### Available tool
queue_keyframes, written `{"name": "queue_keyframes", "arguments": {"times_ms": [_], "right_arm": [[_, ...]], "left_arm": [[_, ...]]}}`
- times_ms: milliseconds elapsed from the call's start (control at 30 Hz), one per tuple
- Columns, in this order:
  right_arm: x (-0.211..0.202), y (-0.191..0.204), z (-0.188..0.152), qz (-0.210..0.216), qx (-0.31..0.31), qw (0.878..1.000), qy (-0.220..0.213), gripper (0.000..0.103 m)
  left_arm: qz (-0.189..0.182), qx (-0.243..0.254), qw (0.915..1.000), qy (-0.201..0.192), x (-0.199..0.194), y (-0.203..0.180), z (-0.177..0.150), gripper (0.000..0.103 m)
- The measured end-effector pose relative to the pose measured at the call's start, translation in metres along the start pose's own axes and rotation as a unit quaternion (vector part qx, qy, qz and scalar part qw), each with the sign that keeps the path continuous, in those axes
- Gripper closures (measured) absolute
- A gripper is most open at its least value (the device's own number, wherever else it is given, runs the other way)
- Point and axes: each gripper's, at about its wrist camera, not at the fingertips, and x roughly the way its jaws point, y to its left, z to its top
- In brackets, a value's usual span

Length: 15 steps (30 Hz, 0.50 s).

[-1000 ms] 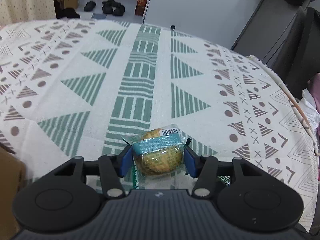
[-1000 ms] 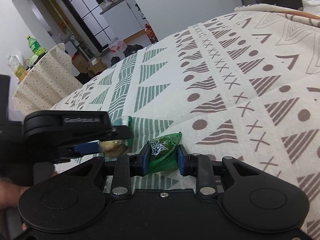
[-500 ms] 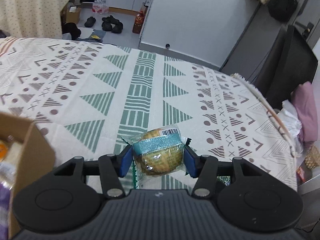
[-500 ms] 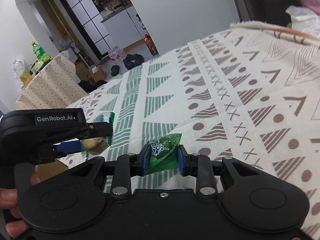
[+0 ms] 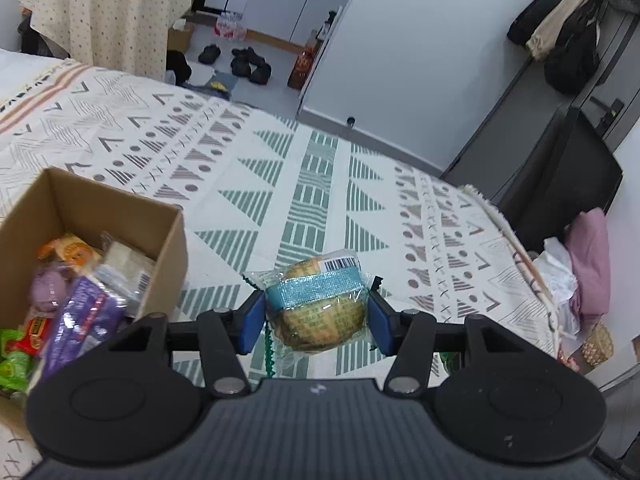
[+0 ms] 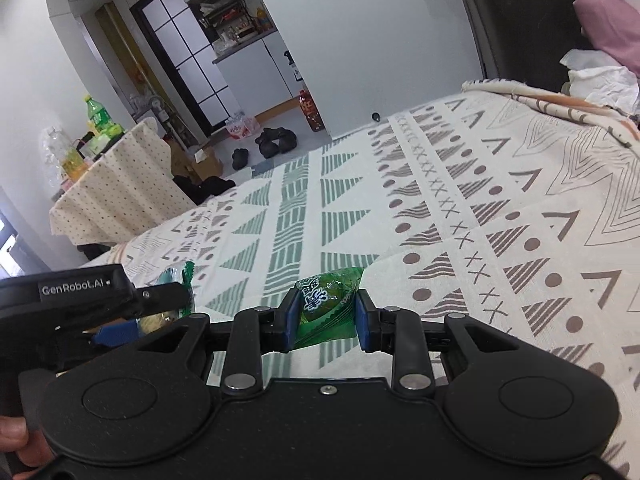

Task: Organize snacks
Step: 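Lift and carry the held green packets over the cardboard box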

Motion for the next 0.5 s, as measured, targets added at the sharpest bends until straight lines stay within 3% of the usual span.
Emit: {"name": "queue_keyframes", "arguments": {"times_ms": [500], "right_arm": [[-0.038,0.063,0.009,0.043,-0.033,0.998,-0.019,0.075]], "left_arm": [[0.014,-0.069,0.9952,-0.069,-0.085,0.063,0.013,0.049]]}}
